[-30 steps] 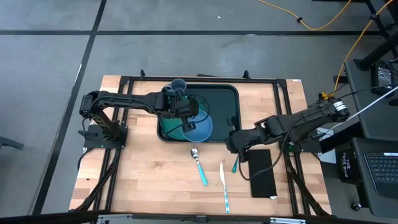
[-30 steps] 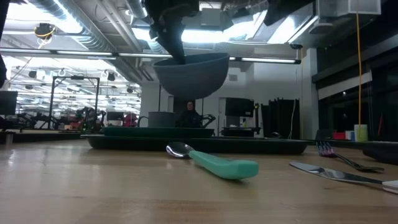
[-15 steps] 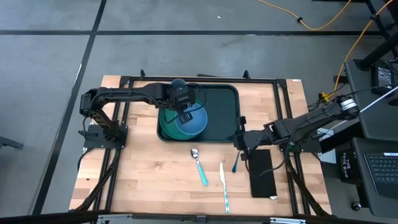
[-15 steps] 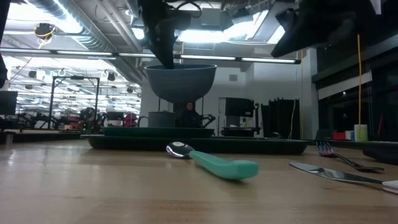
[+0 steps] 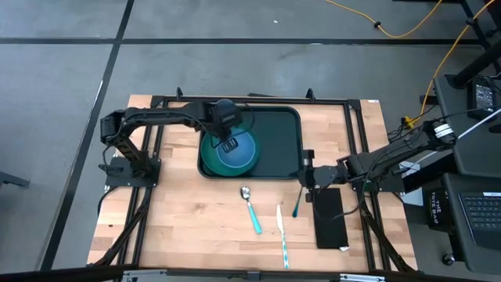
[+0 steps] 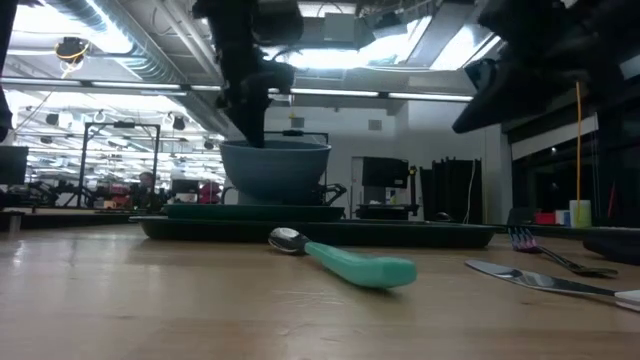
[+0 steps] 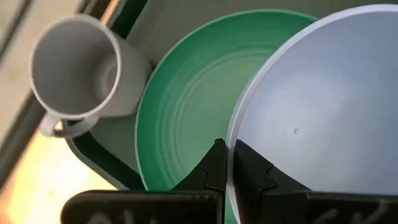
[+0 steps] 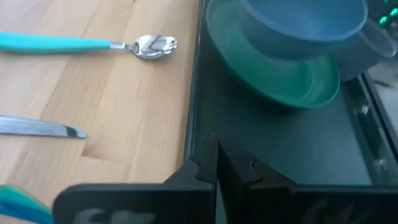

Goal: Set up tray
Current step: Put the blue bowl on the green plate on the black serving tray

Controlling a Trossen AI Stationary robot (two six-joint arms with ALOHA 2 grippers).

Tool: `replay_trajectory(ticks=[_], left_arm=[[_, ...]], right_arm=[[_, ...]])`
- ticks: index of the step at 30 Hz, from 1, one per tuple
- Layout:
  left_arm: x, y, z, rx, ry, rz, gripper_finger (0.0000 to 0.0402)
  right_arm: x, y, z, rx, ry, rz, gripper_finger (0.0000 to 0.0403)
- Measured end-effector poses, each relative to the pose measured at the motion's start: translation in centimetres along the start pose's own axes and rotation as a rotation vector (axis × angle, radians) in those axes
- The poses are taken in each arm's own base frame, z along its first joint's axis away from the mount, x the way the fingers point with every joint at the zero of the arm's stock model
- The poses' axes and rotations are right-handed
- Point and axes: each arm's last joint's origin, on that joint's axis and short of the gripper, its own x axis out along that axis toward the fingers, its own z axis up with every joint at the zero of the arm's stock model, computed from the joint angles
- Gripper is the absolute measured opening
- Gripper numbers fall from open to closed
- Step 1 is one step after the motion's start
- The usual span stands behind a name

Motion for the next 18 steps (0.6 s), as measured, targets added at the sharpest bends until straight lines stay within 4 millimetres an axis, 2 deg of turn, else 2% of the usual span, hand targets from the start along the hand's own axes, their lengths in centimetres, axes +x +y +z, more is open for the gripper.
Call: replay_trajectory(ticks=[3,9,14,18], left_arm=[[0.4,1.3,0.4,-0.047,-0.005,-0.053,0.0003],[0.9,3.6,0.7,-0.122,0.013,-0.049,0.0003],[1.0,3.8,0.6,-0.111,0.018,-0.047,0.0003],[2.7,3.8,-0.5,-0.116,0.058,-0.062,0.0003]], right_arm=[[0.1,0.1,-0.3,0.018,0.009,0.001,0.0005],[0.1,0.1,-0.2,0.042,-0.008,0.0,0.0006],[0.1,0.1,-0.2,0.053,-0.005,0.0,0.0008],[0.1,0.1,-0.2,0.058,-0.005,0.002,0.0008]])
